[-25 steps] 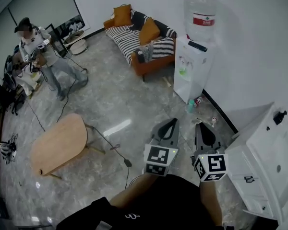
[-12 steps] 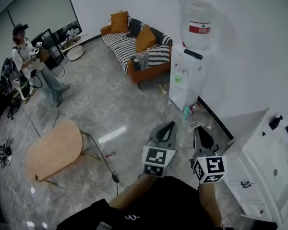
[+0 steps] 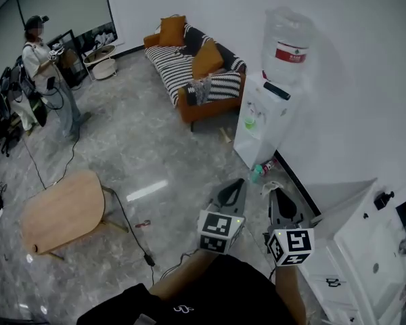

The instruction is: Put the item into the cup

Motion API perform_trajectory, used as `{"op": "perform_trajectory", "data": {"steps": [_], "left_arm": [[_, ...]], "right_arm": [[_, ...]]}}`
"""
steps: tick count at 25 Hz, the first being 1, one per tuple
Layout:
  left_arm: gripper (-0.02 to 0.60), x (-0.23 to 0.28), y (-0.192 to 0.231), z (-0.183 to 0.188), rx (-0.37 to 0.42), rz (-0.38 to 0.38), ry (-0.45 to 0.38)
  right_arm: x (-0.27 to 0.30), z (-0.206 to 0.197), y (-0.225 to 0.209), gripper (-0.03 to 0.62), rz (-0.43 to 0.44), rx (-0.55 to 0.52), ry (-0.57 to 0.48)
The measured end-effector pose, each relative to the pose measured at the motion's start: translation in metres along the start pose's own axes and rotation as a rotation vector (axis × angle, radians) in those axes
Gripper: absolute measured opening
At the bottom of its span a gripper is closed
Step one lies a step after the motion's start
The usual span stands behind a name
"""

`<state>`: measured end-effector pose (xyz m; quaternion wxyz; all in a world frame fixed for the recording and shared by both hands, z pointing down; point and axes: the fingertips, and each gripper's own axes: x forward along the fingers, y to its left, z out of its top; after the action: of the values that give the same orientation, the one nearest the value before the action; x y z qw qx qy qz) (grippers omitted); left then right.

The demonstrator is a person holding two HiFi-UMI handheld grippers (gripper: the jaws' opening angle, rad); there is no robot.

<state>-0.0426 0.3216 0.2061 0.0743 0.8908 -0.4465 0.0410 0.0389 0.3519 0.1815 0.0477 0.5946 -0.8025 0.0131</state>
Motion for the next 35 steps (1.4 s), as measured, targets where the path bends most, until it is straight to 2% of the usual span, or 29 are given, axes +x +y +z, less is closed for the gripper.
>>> {"op": "perform_trajectory", "data": {"steps": [4, 9, 15, 23, 29, 35], "left_arm": [[0.014, 0.044, 0.029, -0.001, -0.046, 0.0, 0.02], [0.014, 0.113, 0.057, 0.002, -0.057, -0.032, 0.05], [0.014, 0.197, 0.097, 0.007, -0.083, -0.054, 0.102], [0.014, 0.299, 0.18, 0.042, -0.057, -0.076, 0.117], [0.014, 0.335, 0.243, 0.075, -0.042, -0.041, 0.067], [0.014, 0.364, 0.266, 0.08, -0.045, -0.06, 0.061]], "right_arm": [[0.041, -0.008, -0.018, 0.009, -0.016, 0.002, 0.028], [0.098, -0.016, -0.056, 0.009, -0.066, 0.034, 0.076], [0.176, -0.017, -0.091, 0.009, -0.079, 0.056, 0.127], [0.309, -0.005, -0.119, 0.009, -0.059, 0.076, 0.149], [0.393, 0.022, -0.11, 0.009, 0.009, 0.04, 0.103], [0.43, 0.021, -0.117, 0.009, 0.017, 0.039, 0.104]]}}
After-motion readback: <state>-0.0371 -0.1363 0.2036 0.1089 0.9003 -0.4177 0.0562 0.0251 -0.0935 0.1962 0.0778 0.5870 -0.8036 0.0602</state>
